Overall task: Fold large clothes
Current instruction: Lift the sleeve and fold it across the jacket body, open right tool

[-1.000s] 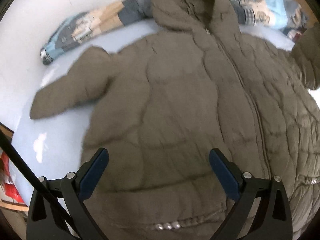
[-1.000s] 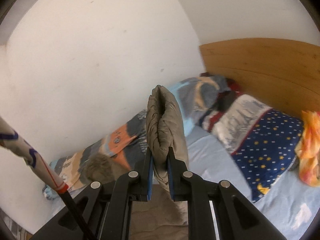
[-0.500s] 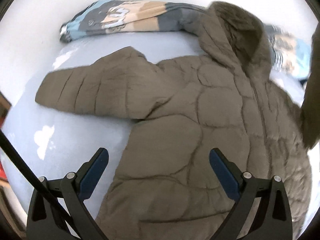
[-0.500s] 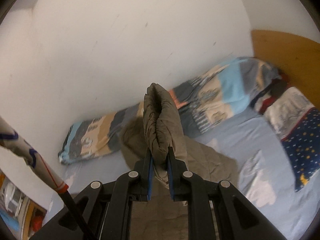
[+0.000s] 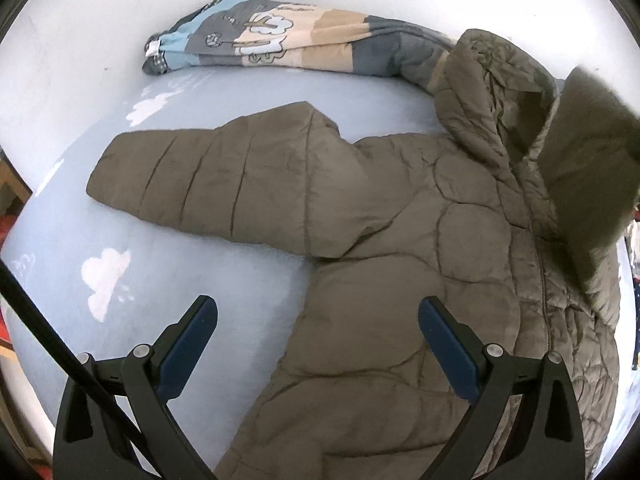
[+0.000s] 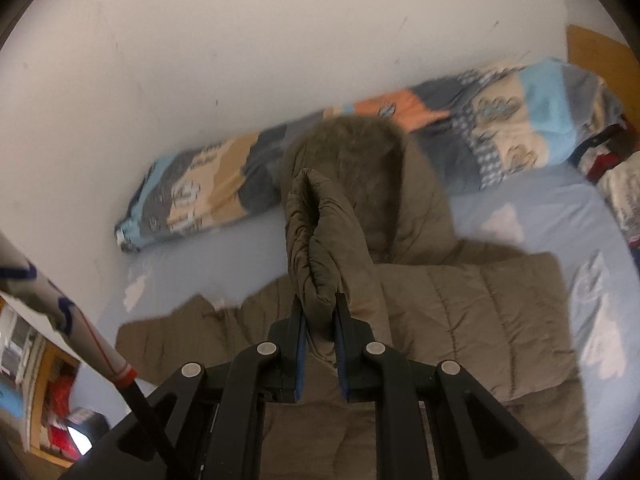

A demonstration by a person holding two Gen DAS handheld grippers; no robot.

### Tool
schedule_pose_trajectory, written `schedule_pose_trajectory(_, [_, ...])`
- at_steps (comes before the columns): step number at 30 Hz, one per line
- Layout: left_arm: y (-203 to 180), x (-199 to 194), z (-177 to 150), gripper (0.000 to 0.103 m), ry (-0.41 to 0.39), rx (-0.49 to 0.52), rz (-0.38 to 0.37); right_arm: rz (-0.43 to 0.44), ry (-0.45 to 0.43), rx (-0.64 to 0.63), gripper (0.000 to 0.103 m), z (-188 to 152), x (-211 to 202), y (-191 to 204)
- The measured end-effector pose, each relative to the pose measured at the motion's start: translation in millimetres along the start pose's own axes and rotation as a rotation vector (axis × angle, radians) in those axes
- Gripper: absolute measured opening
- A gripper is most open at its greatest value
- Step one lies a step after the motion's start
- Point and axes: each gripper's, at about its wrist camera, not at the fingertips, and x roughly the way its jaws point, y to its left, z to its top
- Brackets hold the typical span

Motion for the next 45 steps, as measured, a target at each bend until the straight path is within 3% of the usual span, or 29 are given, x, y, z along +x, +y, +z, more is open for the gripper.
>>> schedule_pose_trajectory(8, [-2.6, 6.0, 1.9, 0.100, 0.007, 0.004, 0.002, 0.012, 0.091, 0.020, 0.014, -32.9, 68.5, 2.7])
schedule_pose_trajectory(17, [-9.3, 10.0, 1.8, 0.100, 0.013, 0.017, 0.004, 0.056, 0.147, 0.023, 0.017, -55.2, 103.1, 10.9])
schedule_pose_trajectory(19, [-12.0, 10.6, 1.6, 0.100, 0.012, 0.022, 0.006, 0.073, 0.155, 0.007, 0.027, -56.4, 103.0, 13.4])
schedule_pose_trajectory(21, [-14.6, 11.4, 1.9, 0.100, 0.011, 0.024, 0.007, 0.109, 0.175, -0.010, 0.052, -57.4, 100.5, 14.4])
schedule_pose_trajectory(25, [-19.0, 12.6, 1.2, 0.100, 0.012, 0.028, 0.005, 0.143, 0.174, -0.081, 0.054, -59.0, 83.8, 15.9])
schedule_pose_trajectory(28, [-22.3, 12.4, 0.2, 0.100, 0.007, 0.039, 0.010, 0.134, 0.106, -0.057, 0.054, -52.2, 59.6, -2.9])
schedule_pose_trajectory(29, [-23.5, 12.7, -0.3, 0.100, 0.007, 0.042, 0.012, 0.113, 0.082, -0.030, 0.054, -48.2, 53.7, -14.8])
schedule_pose_trajectory(33, [-28.3, 13.6, -3.4, 0.100, 0.006, 0.055, 0.014, -0.123, 0.034, 0.075, 0.054, -32.6, 39.6, -83.5])
schedule_pose_trajectory(35, [-31.6, 15.1, -4.2, 0.100, 0.005, 0.062, 0.017, -0.298, 0.064, 0.112, 0.054, -32.7, 42.9, -124.1])
schedule_pose_trajectory(41, [-32.9, 22.8, -2.6, 0.100, 0.021, 0.058, 0.023, -0.322, 0.262, 0.222, 0.054, -67.0, 81.6, -183.0])
schedule_pose_trajectory(45, [-29.1, 23.4, -2.7, 0.100, 0.020, 0.046, 0.025, -0.414, 0.205, 0.179, 0.054, -63.8, 72.6, -162.4])
